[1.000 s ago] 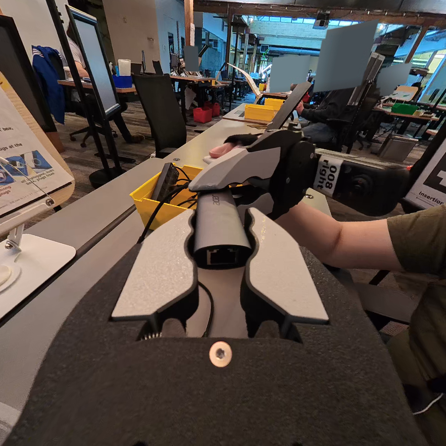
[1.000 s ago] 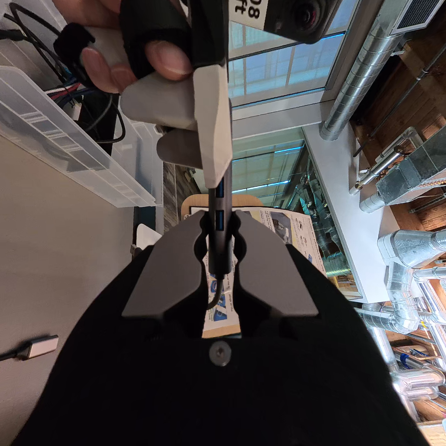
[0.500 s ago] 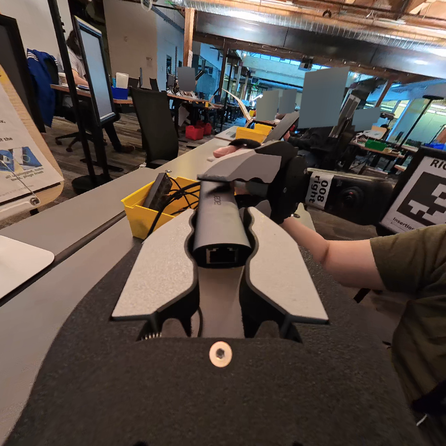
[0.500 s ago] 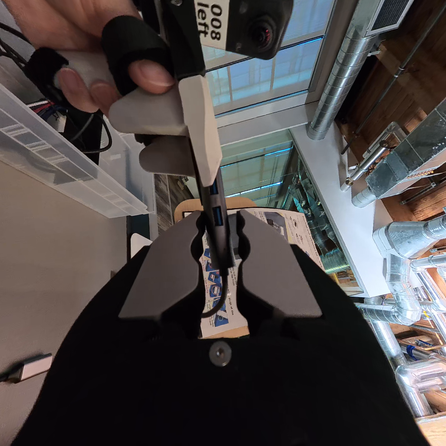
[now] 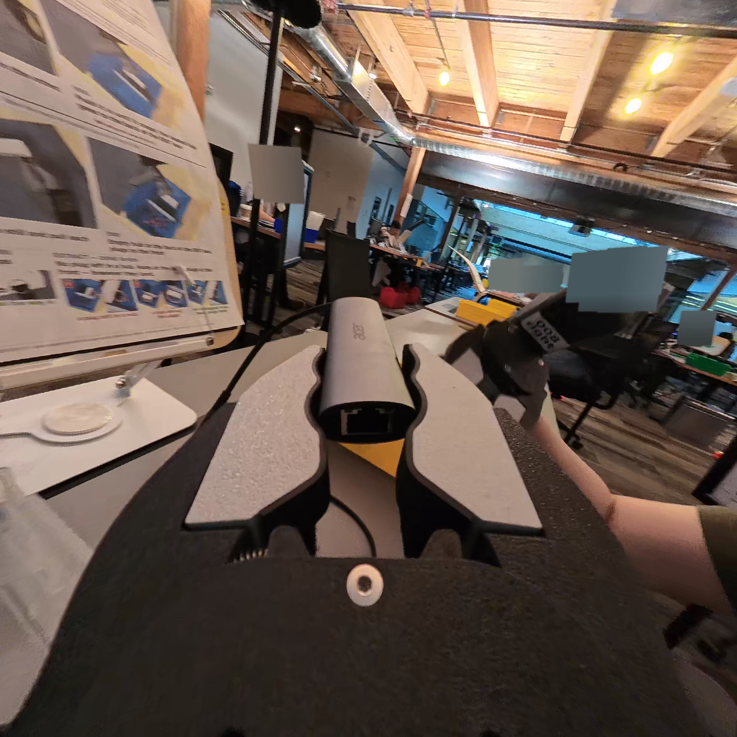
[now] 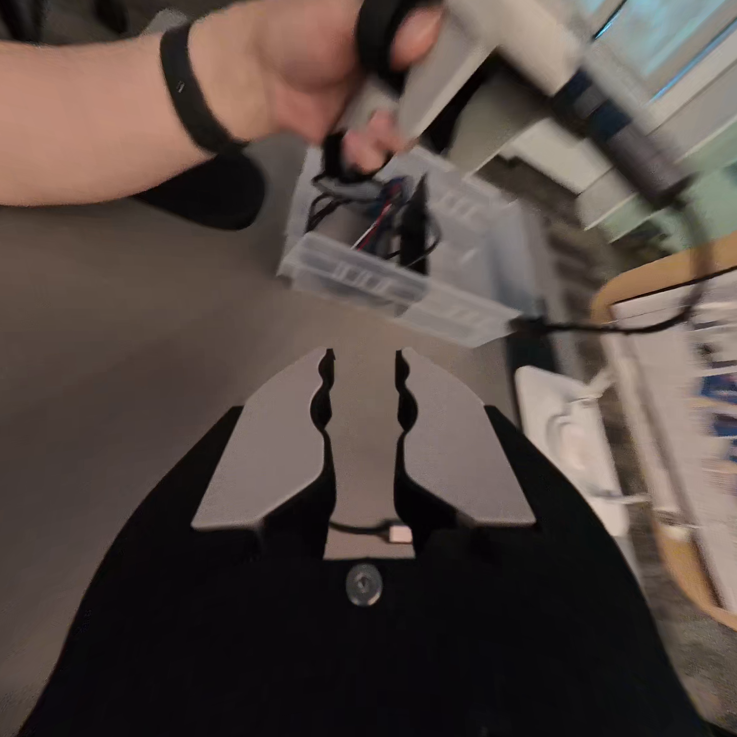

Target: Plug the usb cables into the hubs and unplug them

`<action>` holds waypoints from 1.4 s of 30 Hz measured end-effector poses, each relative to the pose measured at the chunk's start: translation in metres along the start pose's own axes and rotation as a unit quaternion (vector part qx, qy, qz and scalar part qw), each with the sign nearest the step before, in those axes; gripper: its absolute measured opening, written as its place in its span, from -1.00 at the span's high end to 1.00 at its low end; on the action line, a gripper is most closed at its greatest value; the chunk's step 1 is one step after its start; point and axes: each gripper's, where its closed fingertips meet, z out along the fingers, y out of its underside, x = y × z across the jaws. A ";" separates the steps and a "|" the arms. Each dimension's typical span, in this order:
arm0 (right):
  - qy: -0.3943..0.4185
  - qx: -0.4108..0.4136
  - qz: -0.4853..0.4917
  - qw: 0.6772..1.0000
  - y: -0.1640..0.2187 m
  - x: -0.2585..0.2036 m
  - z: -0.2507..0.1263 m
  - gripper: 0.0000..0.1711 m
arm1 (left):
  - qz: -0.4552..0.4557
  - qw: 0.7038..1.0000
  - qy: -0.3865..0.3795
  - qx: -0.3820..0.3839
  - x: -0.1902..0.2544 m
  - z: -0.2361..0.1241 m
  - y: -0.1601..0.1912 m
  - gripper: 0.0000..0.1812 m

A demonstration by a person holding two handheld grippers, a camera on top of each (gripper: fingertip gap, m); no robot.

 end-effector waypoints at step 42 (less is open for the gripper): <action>-0.222 0.049 0.221 0.948 0.031 -0.089 0.054 0.95 | 0.077 0.997 -0.021 0.001 0.015 -0.005 -0.021 0.60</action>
